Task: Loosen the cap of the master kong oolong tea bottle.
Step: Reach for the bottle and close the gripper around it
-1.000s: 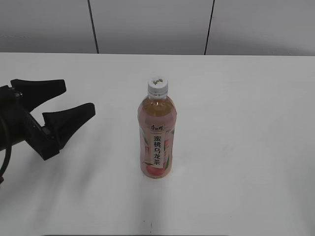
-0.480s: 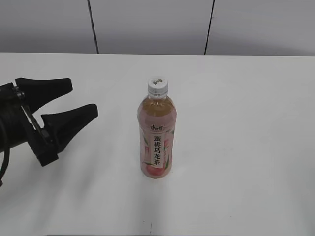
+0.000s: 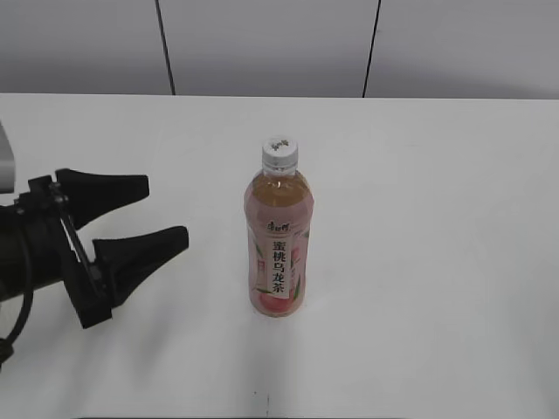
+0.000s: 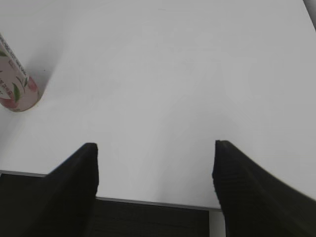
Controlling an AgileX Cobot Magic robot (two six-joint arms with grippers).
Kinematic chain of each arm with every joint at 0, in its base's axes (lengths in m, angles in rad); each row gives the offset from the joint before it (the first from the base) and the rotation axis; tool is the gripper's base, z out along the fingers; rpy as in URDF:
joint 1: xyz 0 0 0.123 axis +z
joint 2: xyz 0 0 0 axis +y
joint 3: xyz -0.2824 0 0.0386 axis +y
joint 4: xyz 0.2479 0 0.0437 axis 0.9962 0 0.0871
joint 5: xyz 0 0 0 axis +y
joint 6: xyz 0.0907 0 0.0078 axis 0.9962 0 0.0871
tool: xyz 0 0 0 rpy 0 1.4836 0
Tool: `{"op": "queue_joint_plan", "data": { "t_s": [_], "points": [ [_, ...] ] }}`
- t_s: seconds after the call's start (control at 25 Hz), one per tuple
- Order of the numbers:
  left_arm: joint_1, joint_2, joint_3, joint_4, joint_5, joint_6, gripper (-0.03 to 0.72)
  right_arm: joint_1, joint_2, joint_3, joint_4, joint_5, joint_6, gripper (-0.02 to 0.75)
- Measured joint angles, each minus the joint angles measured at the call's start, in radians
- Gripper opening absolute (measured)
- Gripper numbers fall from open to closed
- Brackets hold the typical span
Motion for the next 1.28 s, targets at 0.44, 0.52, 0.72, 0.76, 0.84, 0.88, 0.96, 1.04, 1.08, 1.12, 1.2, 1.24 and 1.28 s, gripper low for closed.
{"op": "queue_joint_plan", "data": {
  "t_s": [0.44, 0.52, 0.72, 0.76, 0.84, 0.88, 0.96, 1.04, 1.08, 1.12, 1.2, 1.24, 1.28],
  "points": [
    [-0.143, 0.205, -0.070, -0.019, 0.005, 0.000, 0.595, 0.000, 0.000, 0.000, 0.000, 0.000, 0.000, 0.546],
    [-0.189, 0.209, -0.086, -0.066, 0.004, 0.002, 0.594, 0.000, 0.000, 0.000, 0.000, 0.000, 0.000, 0.546],
    [-0.250, 0.209, -0.133, -0.128, 0.004, 0.004, 0.594, 0.000, 0.000, 0.000, 0.000, 0.000, 0.000, 0.546],
    [-0.259, 0.209, -0.142, -0.129, 0.004, 0.004, 0.594, 0.000, 0.000, 0.000, 0.000, 0.000, 0.000, 0.546],
    [-0.275, 0.209, -0.163, -0.130, 0.004, 0.004, 0.594, 0.000, 0.000, 0.000, 0.000, 0.000, 0.000, 0.546],
    [-0.282, 0.209, -0.174, -0.133, 0.004, 0.004, 0.594, 0.000, 0.000, 0.000, 0.000, 0.000, 0.000, 0.546],
    [-0.292, 0.209, -0.190, -0.140, 0.004, 0.004, 0.594, 0.000, 0.000, 0.000, 0.000, 0.000, 0.000, 0.546],
    [-0.297, 0.214, -0.201, -0.156, 0.002, 0.004, 0.594, 0.000, 0.000, 0.000, 0.000, 0.000, 0.000, 0.546],
    [-0.298, 0.221, -0.205, -0.163, -0.001, 0.005, 0.594, 0.000, 0.000, 0.000, 0.000, 0.000, 0.000, 0.546],
    [-0.298, 0.232, -0.210, -0.171, -0.001, 0.005, 0.594, 0.000, 0.000, 0.000, 0.000, 0.000, 0.000, 0.546],
    [-0.298, 0.261, -0.218, -0.173, 0.000, 0.005, 0.594, 0.000, 0.000, 0.000, 0.000, 0.000, 0.000, 0.546],
    [-0.298, 0.279, -0.223, -0.173, 0.000, 0.005, 0.594, 0.000, 0.000, 0.000, 0.000, 0.000, 0.000, 0.546],
    [-0.298, 0.296, -0.227, -0.173, 0.000, 0.006, 0.594, 0.000, 0.000, 0.000, 0.000, 0.000, 0.000, 0.546]
  ]
}}
